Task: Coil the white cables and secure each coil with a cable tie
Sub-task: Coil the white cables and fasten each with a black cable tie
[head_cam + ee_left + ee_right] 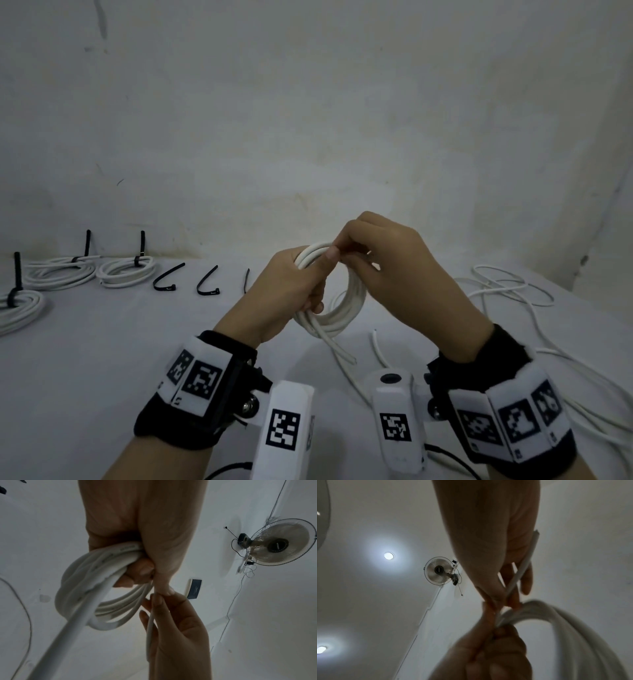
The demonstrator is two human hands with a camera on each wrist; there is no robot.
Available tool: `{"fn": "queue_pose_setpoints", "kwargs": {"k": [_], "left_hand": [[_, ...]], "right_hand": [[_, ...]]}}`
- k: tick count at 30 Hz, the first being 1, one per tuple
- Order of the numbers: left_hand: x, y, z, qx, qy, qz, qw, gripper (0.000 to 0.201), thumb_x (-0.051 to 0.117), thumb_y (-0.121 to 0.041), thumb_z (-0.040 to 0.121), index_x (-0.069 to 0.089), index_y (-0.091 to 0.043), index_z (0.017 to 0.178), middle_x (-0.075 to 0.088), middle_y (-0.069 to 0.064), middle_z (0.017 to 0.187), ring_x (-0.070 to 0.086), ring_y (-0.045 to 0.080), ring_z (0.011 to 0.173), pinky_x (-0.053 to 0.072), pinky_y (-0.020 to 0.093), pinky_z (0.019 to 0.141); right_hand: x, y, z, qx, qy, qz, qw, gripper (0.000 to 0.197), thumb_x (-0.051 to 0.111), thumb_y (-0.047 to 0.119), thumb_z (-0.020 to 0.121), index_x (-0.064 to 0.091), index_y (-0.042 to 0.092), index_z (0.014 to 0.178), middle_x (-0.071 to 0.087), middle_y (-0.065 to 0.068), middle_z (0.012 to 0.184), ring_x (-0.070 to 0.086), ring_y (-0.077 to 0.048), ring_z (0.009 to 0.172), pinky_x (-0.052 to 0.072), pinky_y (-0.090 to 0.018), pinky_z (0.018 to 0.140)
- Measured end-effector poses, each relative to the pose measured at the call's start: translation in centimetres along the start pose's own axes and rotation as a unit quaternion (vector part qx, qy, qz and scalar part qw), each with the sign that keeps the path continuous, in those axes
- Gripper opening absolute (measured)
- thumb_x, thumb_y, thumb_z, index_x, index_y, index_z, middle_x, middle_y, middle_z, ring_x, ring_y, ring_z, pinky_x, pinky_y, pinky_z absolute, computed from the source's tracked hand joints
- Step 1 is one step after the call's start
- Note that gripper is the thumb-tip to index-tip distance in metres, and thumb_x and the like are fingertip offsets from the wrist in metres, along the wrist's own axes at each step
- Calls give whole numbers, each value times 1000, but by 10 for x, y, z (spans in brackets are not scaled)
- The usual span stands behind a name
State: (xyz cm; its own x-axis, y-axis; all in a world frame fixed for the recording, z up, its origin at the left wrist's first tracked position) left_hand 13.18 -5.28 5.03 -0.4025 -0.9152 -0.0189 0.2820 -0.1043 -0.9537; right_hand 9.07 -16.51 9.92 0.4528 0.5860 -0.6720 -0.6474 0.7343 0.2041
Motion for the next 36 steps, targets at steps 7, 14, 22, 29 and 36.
{"fn": "queue_pose_setpoints", "kwargs": {"k": [7,14,22,29,36], "left_hand": [[-2,-2,1,13,-46,13,999,29,54,-36,86,56,-13,69,33,-3,48,30,10,40,39,23,44],[-2,-3,1,20,-51,-7,998,29,54,-42,79,56,-16,67,33,-3,47,30,10,39,38,22,43],[0,-7,0,-20,-35,-96,995,38,49,-47,78,36,-15,64,23,-6,49,23,7,37,35,19,40],[-13,-11,-1,-23,-61,-77,995,42,50,-53,76,34,-16,66,22,-5,48,22,8,36,33,19,38],[-11,-4,0,-64,-59,-90,992,41,48,-47,90,35,-17,65,22,-6,47,21,7,35,32,17,37]], "right_hand": [[-22,-11,-8,158,68,-64,983,7,69,17,85,75,22,84,53,19,60,52,12,64,37,-4,61],[-14,-19,-15,256,133,98,953,6,72,10,81,68,11,77,67,0,56,64,-10,50,54,-20,57],[-9,-12,-8,238,9,218,947,8,68,8,86,62,8,82,64,-1,57,65,-13,49,59,-28,57],[10,-4,-5,182,-77,217,956,16,64,7,88,55,17,79,60,-6,74,63,-11,56,49,-14,51],[10,-11,-3,86,-114,54,988,20,75,7,78,57,15,77,48,8,78,51,-3,63,40,-8,58]]}}
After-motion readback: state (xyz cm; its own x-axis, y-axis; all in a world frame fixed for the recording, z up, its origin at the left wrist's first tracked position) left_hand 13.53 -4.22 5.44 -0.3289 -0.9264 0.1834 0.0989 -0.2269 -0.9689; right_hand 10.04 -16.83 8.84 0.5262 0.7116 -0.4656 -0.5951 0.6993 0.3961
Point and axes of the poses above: each hand's wrist, its own z-axis towards the middle knuckle, its own x-axis out of the palm, y = z × x, the point moved 5 cm from there along z, towards the middle knuckle
